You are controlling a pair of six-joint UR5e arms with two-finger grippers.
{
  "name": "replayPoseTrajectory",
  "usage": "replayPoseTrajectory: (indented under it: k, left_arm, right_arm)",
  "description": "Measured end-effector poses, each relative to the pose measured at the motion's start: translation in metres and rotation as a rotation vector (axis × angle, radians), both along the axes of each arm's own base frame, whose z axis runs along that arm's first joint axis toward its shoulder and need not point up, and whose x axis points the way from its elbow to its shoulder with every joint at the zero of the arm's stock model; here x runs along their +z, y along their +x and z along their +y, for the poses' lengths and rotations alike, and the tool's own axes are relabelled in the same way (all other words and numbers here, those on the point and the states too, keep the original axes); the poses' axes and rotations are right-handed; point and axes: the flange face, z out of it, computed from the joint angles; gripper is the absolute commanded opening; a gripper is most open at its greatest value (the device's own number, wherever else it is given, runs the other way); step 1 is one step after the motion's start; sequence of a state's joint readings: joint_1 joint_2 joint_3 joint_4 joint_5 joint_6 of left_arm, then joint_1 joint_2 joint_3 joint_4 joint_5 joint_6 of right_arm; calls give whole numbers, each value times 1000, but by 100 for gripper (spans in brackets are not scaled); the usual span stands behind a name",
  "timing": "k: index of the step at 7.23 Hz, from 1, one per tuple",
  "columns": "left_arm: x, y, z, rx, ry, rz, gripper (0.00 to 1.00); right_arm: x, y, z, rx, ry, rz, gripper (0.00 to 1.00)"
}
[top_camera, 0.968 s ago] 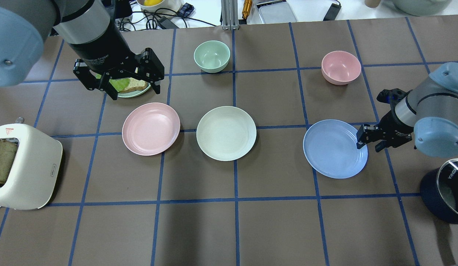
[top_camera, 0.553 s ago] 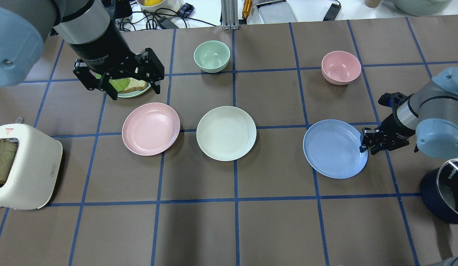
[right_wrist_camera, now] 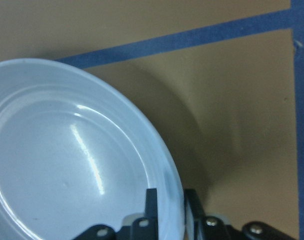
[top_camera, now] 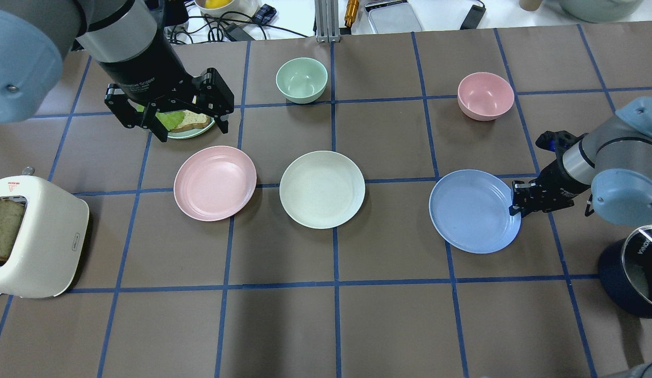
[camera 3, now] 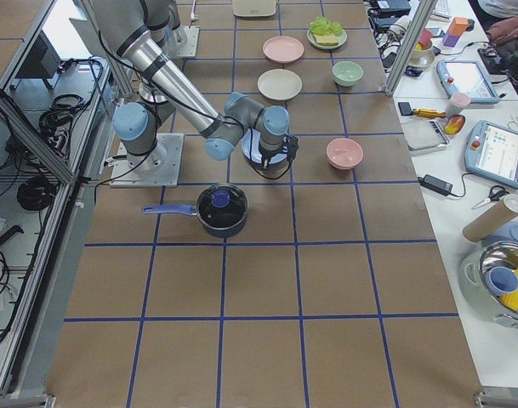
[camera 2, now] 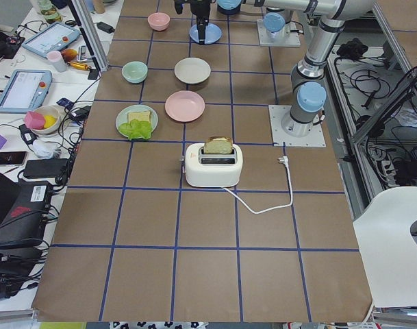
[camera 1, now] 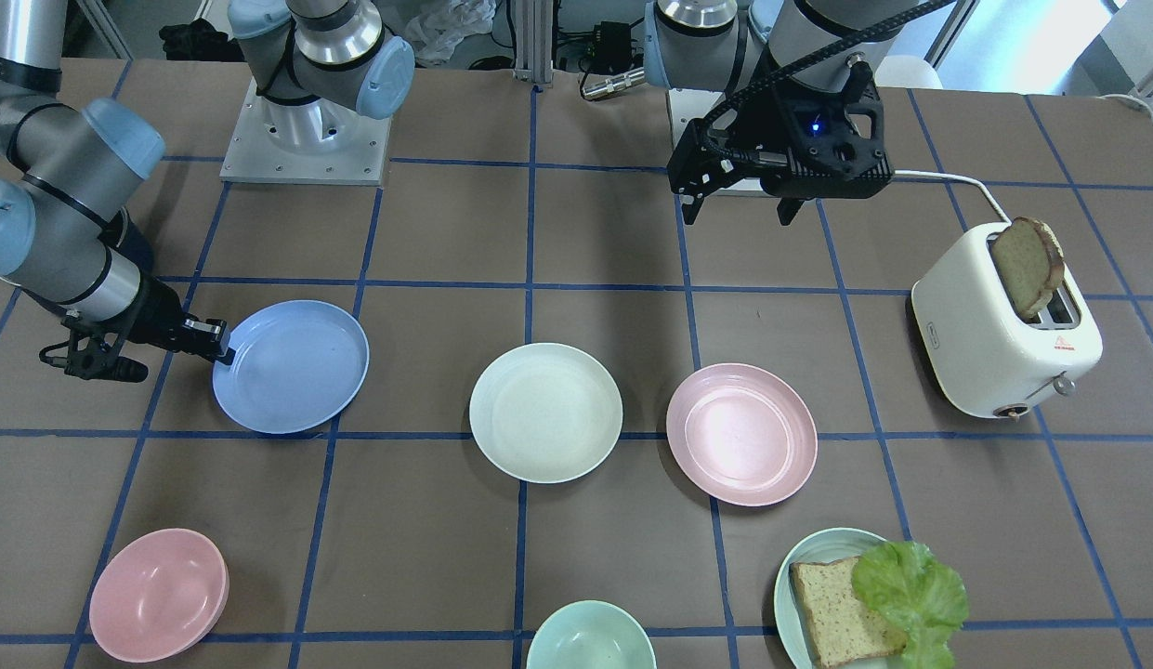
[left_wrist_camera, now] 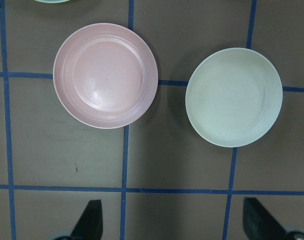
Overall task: Stack three plates with pink and blue
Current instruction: 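Lift the blue plate with the right gripper while the left gripper nears the pink plate, then lower the left gripper and grasp the pink plate's rim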
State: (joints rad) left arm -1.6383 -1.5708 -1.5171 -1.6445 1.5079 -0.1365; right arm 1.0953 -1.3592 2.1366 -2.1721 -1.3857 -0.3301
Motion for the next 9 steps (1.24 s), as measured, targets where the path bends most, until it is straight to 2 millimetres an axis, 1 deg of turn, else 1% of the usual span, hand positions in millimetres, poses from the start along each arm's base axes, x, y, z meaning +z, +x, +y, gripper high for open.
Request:
replayPoseTrajectory:
  k: [1,2,3,4,5,6,7,8,9]
  left_arm:
    - [-1,0,0,-2,2,0,100]
    - [-5,2,-3,-4,10,0,100]
    - [-18,5,-11,-1,36,-1,100]
    - [-47,6,-25,-2,60,-1,100]
    - [-92,5,-41,-5,68,-1,100]
    - [-144,4,-50,-7,72,-2,100]
    - [-196,5,-56,-11,64,-18,100]
    - [-238,6,-58,-13,56,-46,84]
    - [-267,3,-60,-22,63,-61,82]
  right_arm:
    - [1,0,0,-1,-2,2,0]
    - [7,-1,-3,-5,-13,7,0]
    - [17,-3,-8,-6,-31,13,0]
    - [31,-3,-13,-3,-55,23,0]
    - [48,4,-17,9,-80,32,0]
    - [62,13,-20,24,-97,39,0]
    - [70,18,-23,33,-104,41,0]
    - [76,19,-25,37,-108,46,0]
    - [80,19,-26,40,-112,52,0]
